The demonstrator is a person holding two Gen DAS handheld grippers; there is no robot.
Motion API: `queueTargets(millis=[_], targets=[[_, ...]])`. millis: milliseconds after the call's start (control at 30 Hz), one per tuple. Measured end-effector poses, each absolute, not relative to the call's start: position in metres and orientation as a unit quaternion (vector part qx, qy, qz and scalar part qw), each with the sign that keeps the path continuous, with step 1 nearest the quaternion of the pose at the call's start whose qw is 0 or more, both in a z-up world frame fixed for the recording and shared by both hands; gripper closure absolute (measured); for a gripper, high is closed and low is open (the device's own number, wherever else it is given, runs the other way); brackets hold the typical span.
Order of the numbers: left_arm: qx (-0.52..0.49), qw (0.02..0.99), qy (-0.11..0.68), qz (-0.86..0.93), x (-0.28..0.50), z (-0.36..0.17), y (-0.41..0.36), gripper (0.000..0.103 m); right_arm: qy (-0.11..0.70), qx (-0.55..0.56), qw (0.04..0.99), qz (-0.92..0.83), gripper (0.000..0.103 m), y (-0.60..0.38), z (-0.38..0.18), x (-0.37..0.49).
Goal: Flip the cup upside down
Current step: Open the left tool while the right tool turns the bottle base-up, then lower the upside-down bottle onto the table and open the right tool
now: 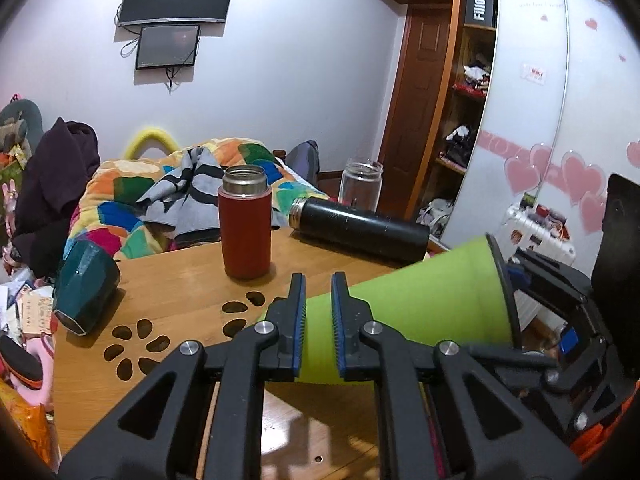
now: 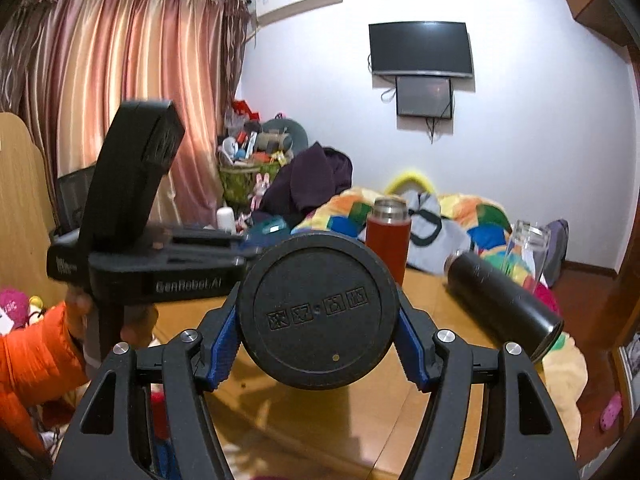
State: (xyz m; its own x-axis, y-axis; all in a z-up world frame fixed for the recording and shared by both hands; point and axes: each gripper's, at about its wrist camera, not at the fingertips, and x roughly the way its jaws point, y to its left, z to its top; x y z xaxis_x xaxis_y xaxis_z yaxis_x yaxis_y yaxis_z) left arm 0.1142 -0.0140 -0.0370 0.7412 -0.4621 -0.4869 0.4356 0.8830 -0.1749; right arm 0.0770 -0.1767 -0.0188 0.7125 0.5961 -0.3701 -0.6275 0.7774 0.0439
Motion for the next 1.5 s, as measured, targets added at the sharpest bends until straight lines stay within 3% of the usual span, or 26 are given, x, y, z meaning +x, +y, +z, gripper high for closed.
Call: queueTargets(millis=[333, 833, 1500], targets=[[-0.070, 0.923, 0.270, -0.264, 0.121, -0.032, 0.001, 0.092, 0.191, -0.055, 0.923, 0.329, 0.040, -0.163, 0.009, 0.103], [-0.058, 0.934, 0.270, -0.227, 0.135, -0.036, 0.005, 0.092, 0.243, -0.043, 0.915, 0.318, 0.040, -0.142, 0.015, 0.159], [-0.076, 0.949, 0.241, -0.189, 0.110, -0.018, 0.024, 0.091, 0.222, -0.045, 0.923, 0.310, 0.038, -0.156, 0.023, 0.131]])
